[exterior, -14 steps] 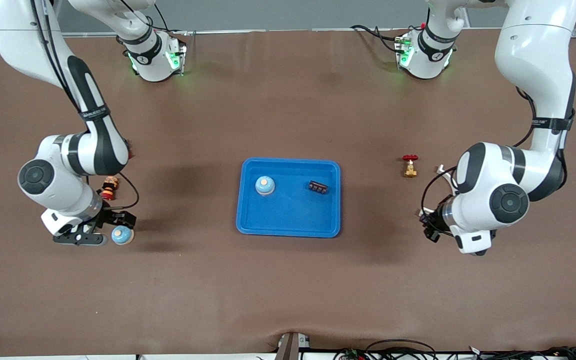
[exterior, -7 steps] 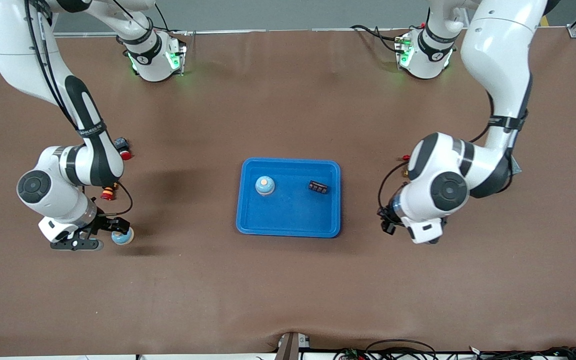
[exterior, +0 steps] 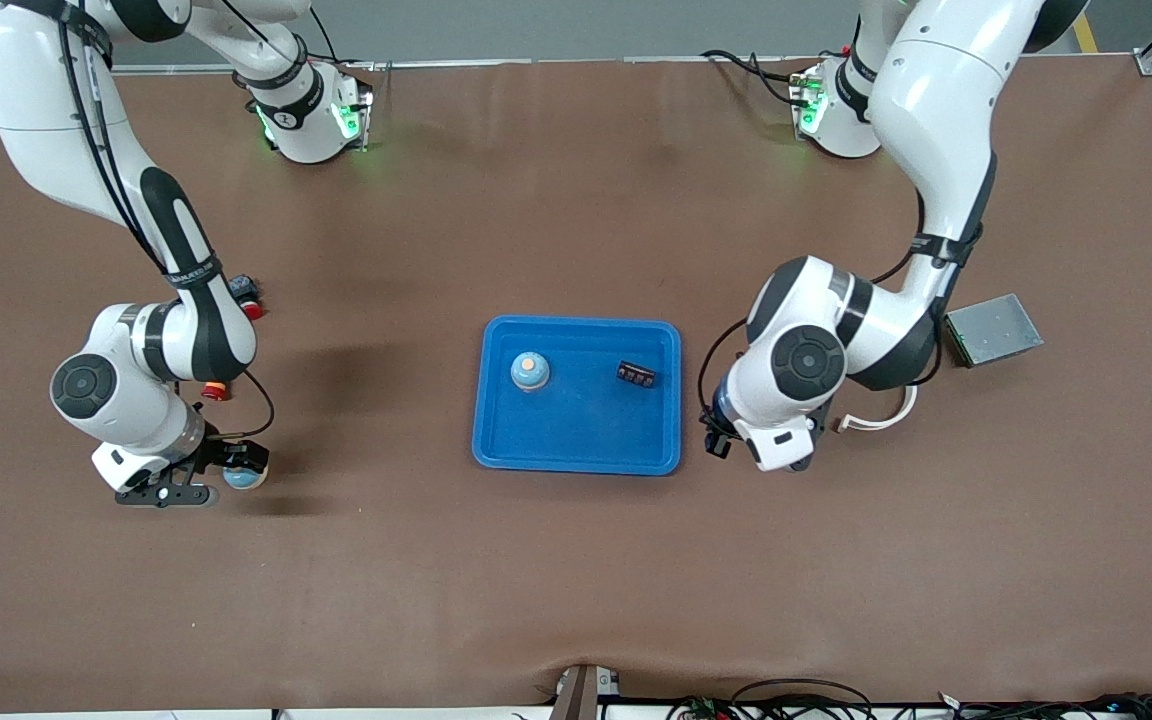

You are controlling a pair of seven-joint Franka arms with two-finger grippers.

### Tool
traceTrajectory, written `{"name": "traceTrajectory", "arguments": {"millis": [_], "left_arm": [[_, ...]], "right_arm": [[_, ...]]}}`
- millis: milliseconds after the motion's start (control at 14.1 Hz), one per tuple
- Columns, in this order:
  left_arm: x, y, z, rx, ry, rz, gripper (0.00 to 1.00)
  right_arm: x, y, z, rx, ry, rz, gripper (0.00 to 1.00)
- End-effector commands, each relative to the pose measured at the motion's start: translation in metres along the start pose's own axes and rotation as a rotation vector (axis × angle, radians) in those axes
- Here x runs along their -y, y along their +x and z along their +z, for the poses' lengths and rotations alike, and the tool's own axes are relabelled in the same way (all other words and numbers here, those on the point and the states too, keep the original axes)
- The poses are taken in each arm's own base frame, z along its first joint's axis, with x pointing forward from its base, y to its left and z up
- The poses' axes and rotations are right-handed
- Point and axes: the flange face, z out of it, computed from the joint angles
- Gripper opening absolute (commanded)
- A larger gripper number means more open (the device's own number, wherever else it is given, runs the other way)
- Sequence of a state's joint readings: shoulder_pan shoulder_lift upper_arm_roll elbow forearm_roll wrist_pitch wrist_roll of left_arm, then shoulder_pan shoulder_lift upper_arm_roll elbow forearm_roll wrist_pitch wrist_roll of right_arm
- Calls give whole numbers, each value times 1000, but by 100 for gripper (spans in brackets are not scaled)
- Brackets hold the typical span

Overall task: Place electrolytic capacitor and blue bell in tray
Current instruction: 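Grasp the second capacitor with the left gripper while the right gripper reaches the bell, then carry the capacitor and second bell toward the tray with both grippers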

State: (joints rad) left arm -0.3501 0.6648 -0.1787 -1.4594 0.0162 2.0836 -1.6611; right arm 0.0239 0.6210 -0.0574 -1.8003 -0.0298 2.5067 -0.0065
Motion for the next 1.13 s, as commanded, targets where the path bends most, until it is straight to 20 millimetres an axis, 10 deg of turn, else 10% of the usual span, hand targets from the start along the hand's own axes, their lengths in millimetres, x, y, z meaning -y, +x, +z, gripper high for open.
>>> {"name": "traceTrajectory", "arguments": {"millis": [0, 778, 1062], "left_arm": [[-9, -17, 3, 14, -43, -32, 0], [-22, -64, 26, 53, -168, -14, 0], [-23, -72, 36, 42, -163, 2, 0]], "right_arm": [[-1, 5, 4, -5, 13, 1, 100], [0, 3, 20, -7, 13, -8, 98], [-13, 1, 22, -3, 13, -84, 27]]}}
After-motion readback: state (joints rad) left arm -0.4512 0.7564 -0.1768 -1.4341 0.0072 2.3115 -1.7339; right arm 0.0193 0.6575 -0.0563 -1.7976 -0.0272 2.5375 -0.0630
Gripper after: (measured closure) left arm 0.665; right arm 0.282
